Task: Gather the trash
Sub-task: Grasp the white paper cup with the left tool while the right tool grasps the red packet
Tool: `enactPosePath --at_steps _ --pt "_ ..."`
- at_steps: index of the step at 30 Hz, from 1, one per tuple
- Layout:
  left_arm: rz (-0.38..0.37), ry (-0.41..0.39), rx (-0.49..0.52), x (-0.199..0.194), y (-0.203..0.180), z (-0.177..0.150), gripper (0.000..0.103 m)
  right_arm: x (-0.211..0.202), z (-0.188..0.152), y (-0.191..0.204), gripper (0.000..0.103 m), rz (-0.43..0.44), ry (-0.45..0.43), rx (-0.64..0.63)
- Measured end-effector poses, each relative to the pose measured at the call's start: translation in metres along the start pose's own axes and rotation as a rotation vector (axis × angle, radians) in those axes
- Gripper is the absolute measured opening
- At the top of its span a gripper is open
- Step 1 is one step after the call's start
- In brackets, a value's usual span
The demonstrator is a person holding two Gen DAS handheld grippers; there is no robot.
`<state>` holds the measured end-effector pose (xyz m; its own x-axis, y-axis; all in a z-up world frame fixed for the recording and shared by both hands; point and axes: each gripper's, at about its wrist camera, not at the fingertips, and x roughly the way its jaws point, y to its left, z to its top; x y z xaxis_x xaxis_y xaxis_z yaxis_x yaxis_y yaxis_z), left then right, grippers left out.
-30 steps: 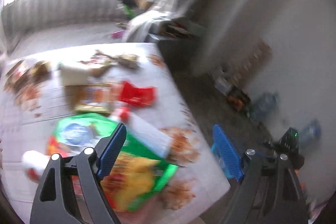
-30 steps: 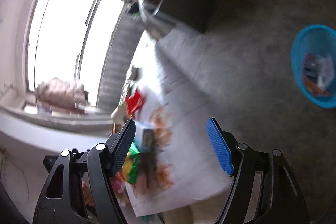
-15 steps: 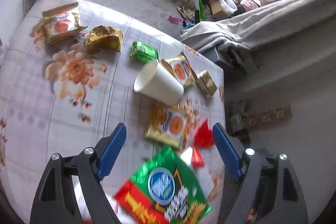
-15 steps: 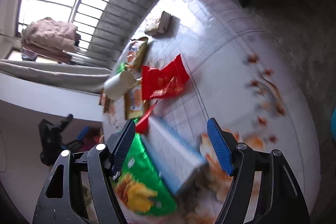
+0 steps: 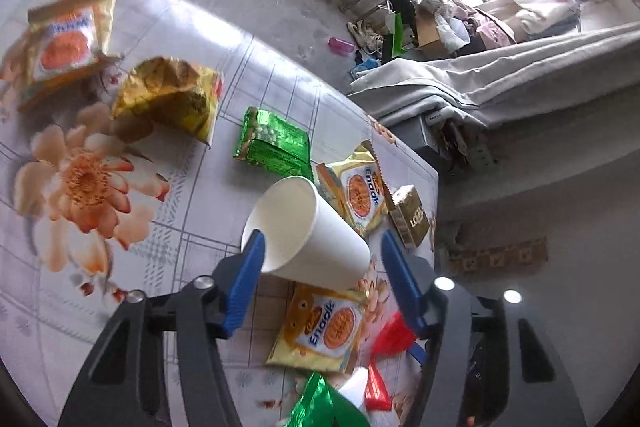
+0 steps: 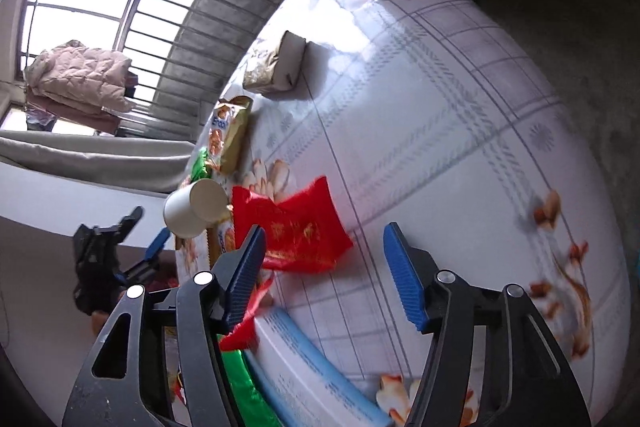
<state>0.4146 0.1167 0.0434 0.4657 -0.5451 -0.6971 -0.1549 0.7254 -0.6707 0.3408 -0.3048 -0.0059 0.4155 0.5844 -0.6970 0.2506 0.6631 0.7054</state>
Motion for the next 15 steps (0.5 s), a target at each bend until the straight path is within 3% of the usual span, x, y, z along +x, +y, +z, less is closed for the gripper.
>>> enactPosePath --at_steps 9,15 --pt "0.011 0.044 0.034 0.027 0.002 -0.004 0.035 0.015 0.006 0.009 0.037 0.014 0.034 -0.026" --pt "0.005 0.03 0.083 0.03 -0.006 -0.007 0.025 0.015 0.006 0.006 0.022 0.009 0.042 -0.027"
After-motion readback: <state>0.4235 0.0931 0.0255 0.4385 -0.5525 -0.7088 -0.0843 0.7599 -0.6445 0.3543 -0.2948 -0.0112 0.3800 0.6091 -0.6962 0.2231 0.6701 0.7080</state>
